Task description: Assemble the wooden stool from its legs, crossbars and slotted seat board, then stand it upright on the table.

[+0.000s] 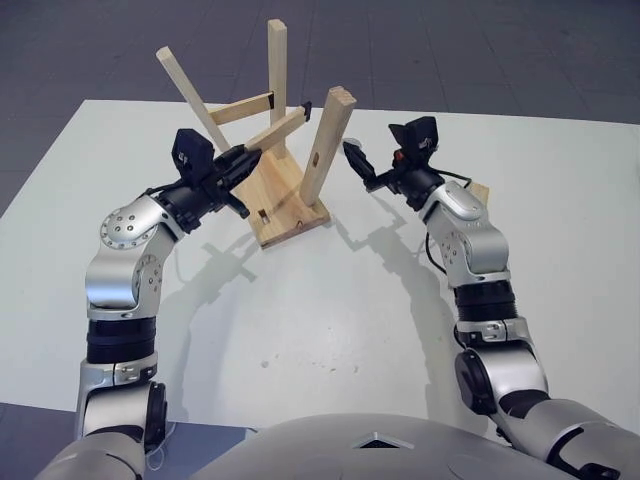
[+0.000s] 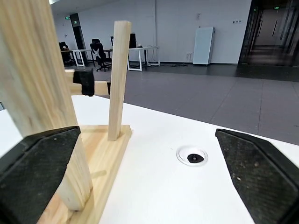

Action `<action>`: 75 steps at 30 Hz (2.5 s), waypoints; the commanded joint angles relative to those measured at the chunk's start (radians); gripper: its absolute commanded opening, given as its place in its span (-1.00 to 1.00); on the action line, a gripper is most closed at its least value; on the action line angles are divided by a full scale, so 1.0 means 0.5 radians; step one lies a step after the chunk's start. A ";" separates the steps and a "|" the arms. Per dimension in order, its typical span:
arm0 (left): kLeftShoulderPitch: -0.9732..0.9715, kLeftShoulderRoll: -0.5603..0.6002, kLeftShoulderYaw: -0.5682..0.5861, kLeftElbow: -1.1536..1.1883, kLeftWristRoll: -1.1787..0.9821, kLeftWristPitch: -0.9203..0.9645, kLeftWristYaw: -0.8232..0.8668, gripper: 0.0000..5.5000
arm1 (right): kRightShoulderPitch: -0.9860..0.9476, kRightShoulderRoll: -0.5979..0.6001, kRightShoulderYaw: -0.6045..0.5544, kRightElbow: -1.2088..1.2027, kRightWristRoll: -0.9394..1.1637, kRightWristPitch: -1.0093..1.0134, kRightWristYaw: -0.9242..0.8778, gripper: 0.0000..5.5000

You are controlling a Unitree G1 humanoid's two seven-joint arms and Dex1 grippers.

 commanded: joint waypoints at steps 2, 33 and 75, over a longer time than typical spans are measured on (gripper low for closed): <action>0.111 0.179 0.145 0.001 -0.056 0.020 -0.115 -0.85 | 0.072 -0.096 -0.094 -0.102 0.002 0.047 -0.036 0.96; 0.101 0.388 -0.016 -0.095 -0.206 0.114 -0.440 -0.85 | -0.002 -0.203 -0.124 0.035 -0.036 -0.058 0.000 0.96; -0.123 0.214 -0.304 0.049 -0.077 -0.042 -0.485 -0.85 | -0.547 -0.180 -0.078 0.803 -0.111 -0.375 0.221 0.96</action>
